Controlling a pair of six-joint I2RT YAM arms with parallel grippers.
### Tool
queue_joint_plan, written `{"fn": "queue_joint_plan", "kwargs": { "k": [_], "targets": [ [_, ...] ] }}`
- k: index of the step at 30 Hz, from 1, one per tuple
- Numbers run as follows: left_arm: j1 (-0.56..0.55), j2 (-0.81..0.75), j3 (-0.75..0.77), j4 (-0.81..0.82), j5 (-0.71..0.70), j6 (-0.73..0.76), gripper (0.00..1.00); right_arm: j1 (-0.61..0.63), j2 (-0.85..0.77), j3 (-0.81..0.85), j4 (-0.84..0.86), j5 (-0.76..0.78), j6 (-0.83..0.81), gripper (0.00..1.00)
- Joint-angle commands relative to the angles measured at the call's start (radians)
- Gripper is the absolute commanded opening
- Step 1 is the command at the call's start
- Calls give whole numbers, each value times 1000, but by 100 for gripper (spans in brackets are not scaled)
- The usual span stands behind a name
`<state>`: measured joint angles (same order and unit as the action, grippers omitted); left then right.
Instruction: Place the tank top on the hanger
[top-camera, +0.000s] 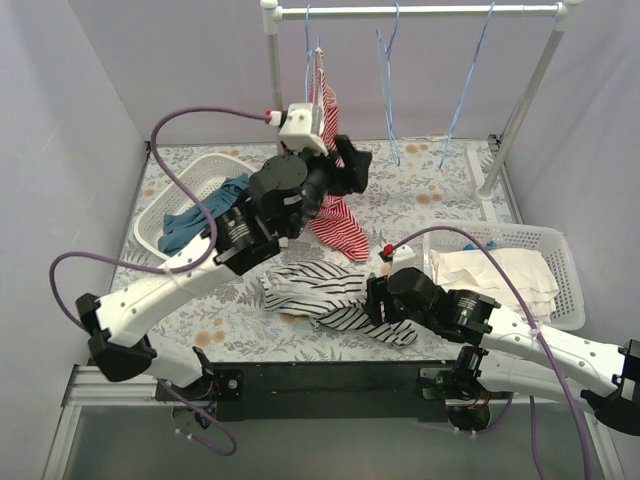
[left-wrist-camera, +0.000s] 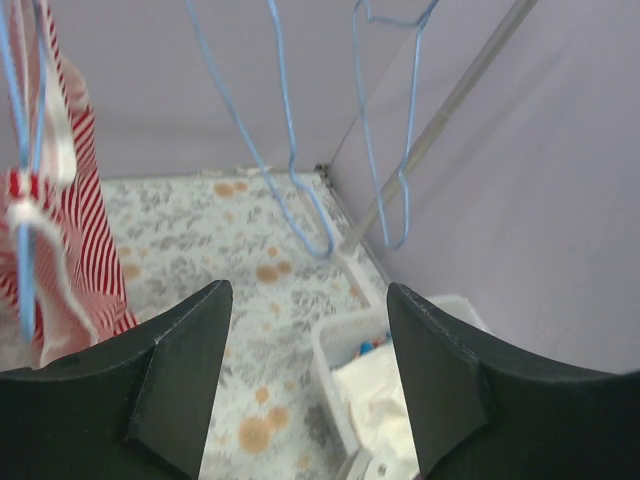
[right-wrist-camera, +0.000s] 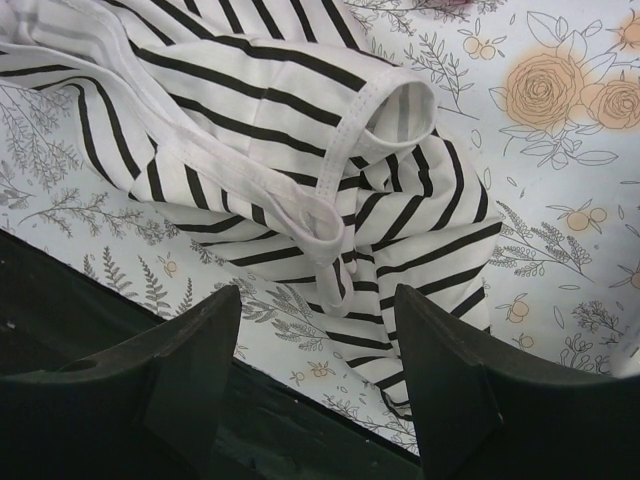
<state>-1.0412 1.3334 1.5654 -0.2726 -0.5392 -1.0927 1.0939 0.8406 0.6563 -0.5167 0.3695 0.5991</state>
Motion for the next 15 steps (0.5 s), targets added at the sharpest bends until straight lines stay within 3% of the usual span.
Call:
{"fn": "queue_joint_plan", "kwargs": {
  "k": [1, 9, 12, 15],
  "targets": [
    [-2, 203, 207, 76, -79, 215, 63, -3, -9, -26, 63, -14, 14, 71],
    [1, 654, 804, 113, -218, 468, 66, -5, -12, -52, 92, -61, 13, 71],
    [7, 765, 875, 179, -306, 572, 66, -6, -35, -57, 92, -67, 10, 71],
    [29, 785, 836, 210, -341, 573, 63, -6, -64, -73, 92, -72, 18, 71]
  ]
}}
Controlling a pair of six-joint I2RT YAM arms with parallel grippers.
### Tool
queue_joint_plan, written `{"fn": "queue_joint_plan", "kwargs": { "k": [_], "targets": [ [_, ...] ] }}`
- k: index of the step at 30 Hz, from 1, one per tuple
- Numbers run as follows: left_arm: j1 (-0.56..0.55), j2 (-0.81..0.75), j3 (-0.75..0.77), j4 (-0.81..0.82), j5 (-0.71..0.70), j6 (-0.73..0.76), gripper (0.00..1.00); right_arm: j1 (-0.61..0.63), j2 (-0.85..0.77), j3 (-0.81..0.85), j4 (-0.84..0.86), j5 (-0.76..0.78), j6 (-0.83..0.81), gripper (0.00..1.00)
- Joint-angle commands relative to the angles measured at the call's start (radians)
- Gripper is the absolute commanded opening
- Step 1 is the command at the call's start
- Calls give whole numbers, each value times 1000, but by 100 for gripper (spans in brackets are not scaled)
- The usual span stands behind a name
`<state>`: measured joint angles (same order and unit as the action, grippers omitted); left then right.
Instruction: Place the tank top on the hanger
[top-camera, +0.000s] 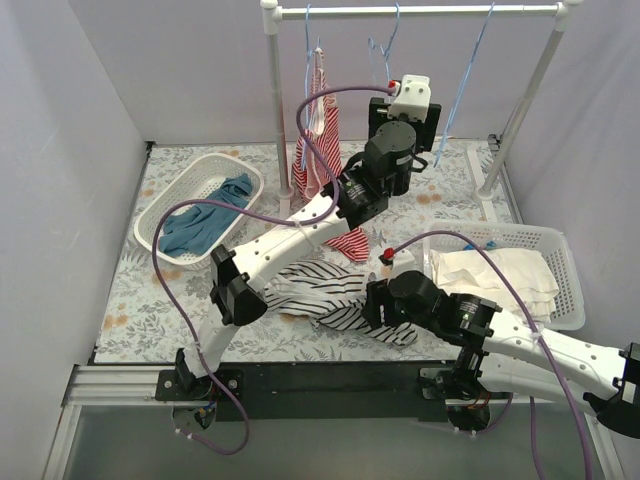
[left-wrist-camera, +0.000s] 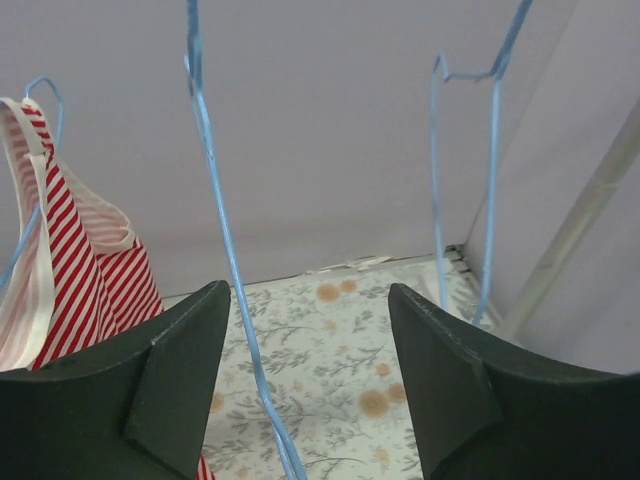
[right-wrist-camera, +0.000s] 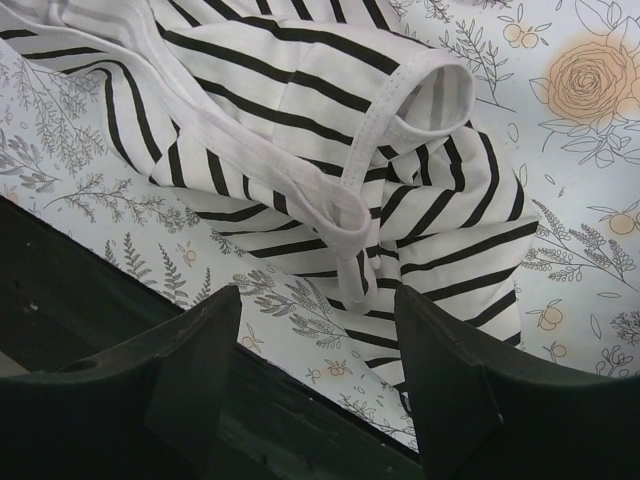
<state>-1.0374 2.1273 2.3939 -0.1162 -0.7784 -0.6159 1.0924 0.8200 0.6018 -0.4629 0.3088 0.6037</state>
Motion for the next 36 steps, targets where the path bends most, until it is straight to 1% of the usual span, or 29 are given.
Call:
{"fn": "queue_joint_plan", "kwargs": {
  "k": [1, 3, 4, 7, 8, 10, 11, 12, 14, 16, 20, 23, 25, 31, 34, 36],
  "targets": [
    [36, -13, -13, 50, -93, 79, 61, -5, -50, -31, 38, -14, 16, 71],
    [59, -27, -50, 26, -53, 16, 58, -5, -61, -40, 38, -19, 19, 71],
    [66, -26, -53, 12, -50, 2, 55, -5, -64, -46, 38, -22, 21, 71],
    [76, -21, -59, -11, -45, -15, 52, -5, -65, -56, 38, -28, 22, 71],
    [79, -23, -64, -19, -42, -16, 44, -5, -67, -60, 38, -30, 25, 71],
    [83, -27, -78, -22, -36, -19, 37, -5, -68, -63, 38, -31, 28, 71],
    [85, -29, -82, -26, -33, -25, 28, -5, -70, -63, 40, -31, 30, 71],
    [88, -29, -84, -31, -29, -27, 24, -5, -70, -63, 43, -31, 31, 71],
    [99, -35, -93, -51, -13, -51, 20, -5, -73, -65, 41, -33, 34, 71],
    [111, -49, -105, -60, 11, -79, 19, -5, -74, -68, 43, -33, 34, 71],
    [119, -70, -128, -62, 22, -88, 14, -5, -74, -73, 46, -30, 34, 71],
    [122, -84, -130, -53, 22, -73, 7, -5, -73, -73, 46, -30, 36, 71],
    [122, -90, -130, -33, 22, -59, 0, -5, -71, -73, 46, -30, 36, 71],
    [122, -122, -124, 23, 8, 4, 0, -5, -76, -70, 44, -25, 34, 71],
    [122, -153, -140, 20, 25, 5, 0, -5, -73, -68, 44, -23, 34, 71],
    [122, -182, -168, 4, 59, -22, 0, -5, -74, -68, 44, -22, 34, 71]
  ]
}}
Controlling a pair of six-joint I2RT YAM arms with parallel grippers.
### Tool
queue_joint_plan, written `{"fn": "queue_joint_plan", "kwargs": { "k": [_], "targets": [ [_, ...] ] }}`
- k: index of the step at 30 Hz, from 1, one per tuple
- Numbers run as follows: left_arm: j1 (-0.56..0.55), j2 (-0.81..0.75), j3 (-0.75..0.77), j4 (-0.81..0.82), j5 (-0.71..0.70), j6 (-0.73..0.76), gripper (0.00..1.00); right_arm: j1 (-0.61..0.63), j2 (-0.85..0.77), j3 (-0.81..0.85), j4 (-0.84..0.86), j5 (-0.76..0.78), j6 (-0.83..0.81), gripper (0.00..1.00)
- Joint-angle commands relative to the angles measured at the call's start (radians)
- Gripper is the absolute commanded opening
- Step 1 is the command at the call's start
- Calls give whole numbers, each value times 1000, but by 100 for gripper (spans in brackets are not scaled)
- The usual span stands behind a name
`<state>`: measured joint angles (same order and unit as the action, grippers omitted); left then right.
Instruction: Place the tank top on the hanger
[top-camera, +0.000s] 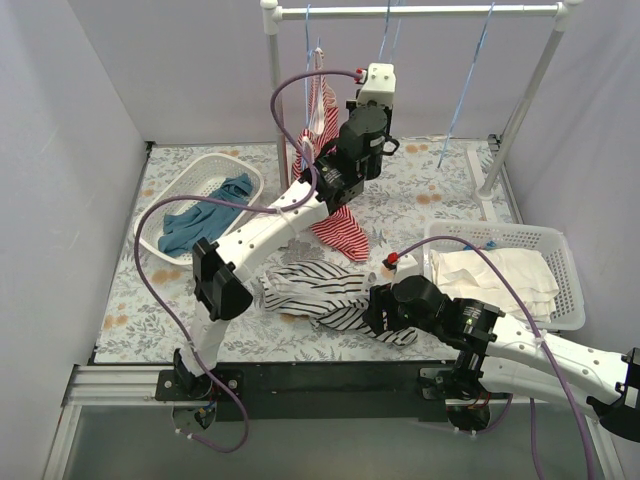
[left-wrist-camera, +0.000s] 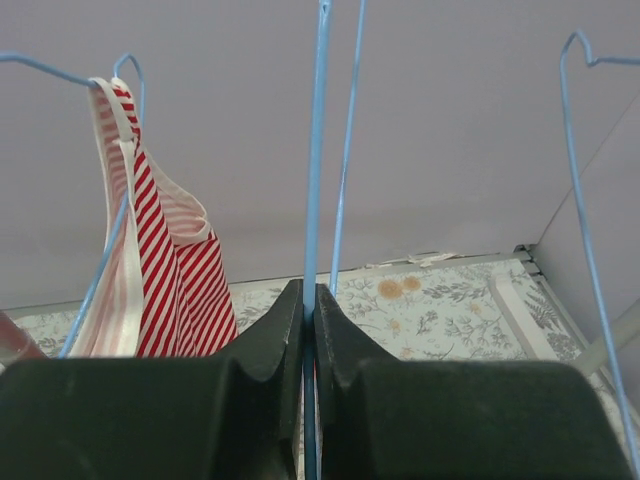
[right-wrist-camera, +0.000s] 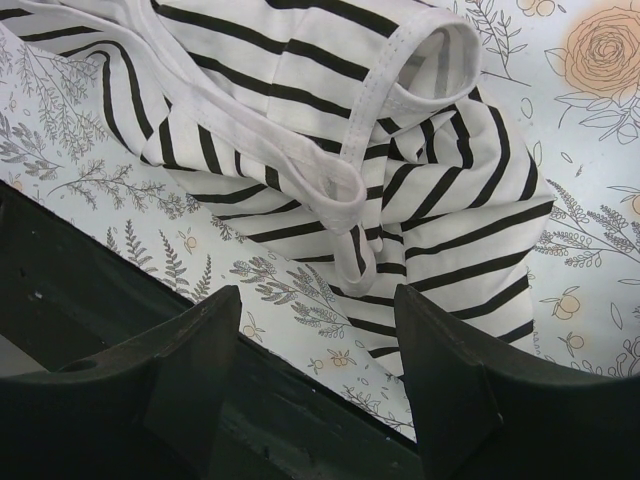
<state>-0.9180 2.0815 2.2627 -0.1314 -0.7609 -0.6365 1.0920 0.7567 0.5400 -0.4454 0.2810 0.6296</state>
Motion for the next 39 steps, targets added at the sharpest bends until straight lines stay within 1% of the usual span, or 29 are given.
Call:
{"fn": "queue_joint_plan", "kwargs": {
  "k": [1, 2, 7, 8, 12, 17, 20, 21, 22, 24, 25, 26, 28, 29, 31, 32, 36, 39],
  "targets": [
    [1, -173, -57, 9, 55, -8, 0, -4, -10, -6, 28, 9, 9, 71],
    [2, -195, -112, 6, 69, -14, 0, -4, -13, -5, 27, 9, 9, 71],
    [2, -331, -285, -23, 165, -55, 0, -4, -31, 9, 7, 24, 10, 70],
    [2, -386, -354, -22, 178, -66, 0, -4, -40, 11, 2, 29, 9, 70],
    [2, -504, -481, -37, 247, -74, 0, -4, -75, 26, -18, 61, 16, 71],
    [1, -604, -568, -145, 345, -78, 0, -6, -94, 54, -41, 99, 36, 71],
    [2, -713, -669, -189, 397, -66, 0, -6, -106, 69, -62, 122, 51, 70],
    [1, -775, -699, -201, 438, -54, 0, -6, -112, 71, -68, 130, 61, 70],
    [1, -816, -769, -218, 451, -46, 0, -6, -128, 72, -72, 144, 65, 69],
    [1, -886, -837, -240, 486, -32, 0, -6, -140, 77, -75, 158, 74, 70],
    [-1, -961, -874, -267, 494, -22, 0, -6, -148, 80, -73, 171, 78, 68],
    [1, -991, -925, -284, 505, -19, 0, -6, -149, 80, -75, 179, 82, 67],
    [-1, -1090, -979, -325, 537, -9, 0, -6, -143, 93, -75, 194, 85, 65],
    [1, -1125, -1027, -336, 544, -5, 0, -6, -139, 100, -75, 202, 85, 65],
    [1, -1185, -1075, -359, 563, 15, 0, -6, -117, 123, -75, 221, 82, 64],
    [-2, -1243, -1126, -362, 564, 30, 0, -6, -108, 130, -75, 227, 81, 64],
    [-1, -1348, -1209, -402, 604, 78, 0, -6, -47, 166, -53, 250, 70, 61],
    [-1, -1399, -1241, -448, 615, 118, 0, -18, 42, 212, -38, 235, 52, 61]
  ]
}}
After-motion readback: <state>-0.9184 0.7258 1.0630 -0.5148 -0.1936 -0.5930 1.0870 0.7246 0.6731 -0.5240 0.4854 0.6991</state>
